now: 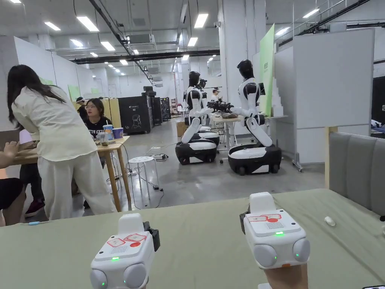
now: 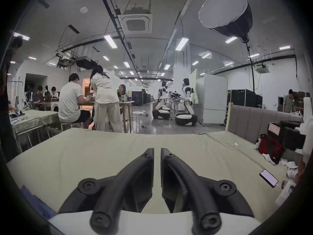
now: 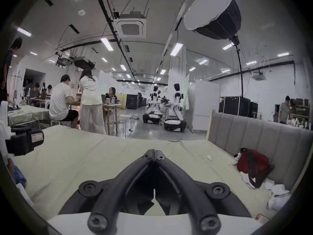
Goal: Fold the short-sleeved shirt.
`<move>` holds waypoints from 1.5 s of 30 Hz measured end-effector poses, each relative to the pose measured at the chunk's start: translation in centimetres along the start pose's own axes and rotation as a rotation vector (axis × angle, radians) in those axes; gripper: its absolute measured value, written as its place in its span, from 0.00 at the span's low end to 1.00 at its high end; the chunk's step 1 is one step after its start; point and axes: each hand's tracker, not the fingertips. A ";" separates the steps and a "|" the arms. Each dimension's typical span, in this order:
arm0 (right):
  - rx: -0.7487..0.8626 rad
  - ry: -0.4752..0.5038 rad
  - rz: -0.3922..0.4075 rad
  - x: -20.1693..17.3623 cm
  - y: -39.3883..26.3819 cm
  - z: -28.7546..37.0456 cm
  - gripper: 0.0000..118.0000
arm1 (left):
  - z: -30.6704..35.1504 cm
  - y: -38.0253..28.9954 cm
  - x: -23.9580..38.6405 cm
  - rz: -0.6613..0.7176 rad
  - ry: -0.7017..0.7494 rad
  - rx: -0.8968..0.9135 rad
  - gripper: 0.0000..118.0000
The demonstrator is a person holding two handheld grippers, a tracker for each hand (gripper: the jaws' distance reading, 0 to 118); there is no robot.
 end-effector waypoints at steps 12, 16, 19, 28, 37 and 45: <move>0.006 0.071 0.003 -0.6 -0.5 -0.7 0.05 | 0.9 -0.4 0.8 -0.034 -0.019 -0.001 0.15; 0.008 0.097 -0.006 -0.6 -0.2 0.1 0.88 | 0.5 -0.4 1.0 -0.044 -0.009 0.000 0.85; 0.020 0.094 -0.018 -0.6 -0.4 0.2 1.00 | 0.5 -0.3 1.0 -0.027 -0.003 -0.003 1.00; 0.038 0.087 -0.026 -0.3 -0.9 -0.4 1.00 | 0.7 -0.2 1.0 -0.042 0.014 0.009 1.00; 0.032 0.081 -0.046 0.0 -1.0 -0.3 1.00 | 1.4 0.4 0.9 -0.036 0.015 0.022 1.00; 0.042 0.077 -0.059 0.1 -1.2 0.0 1.00 | 1.2 -0.1 0.7 -0.062 0.022 0.036 1.00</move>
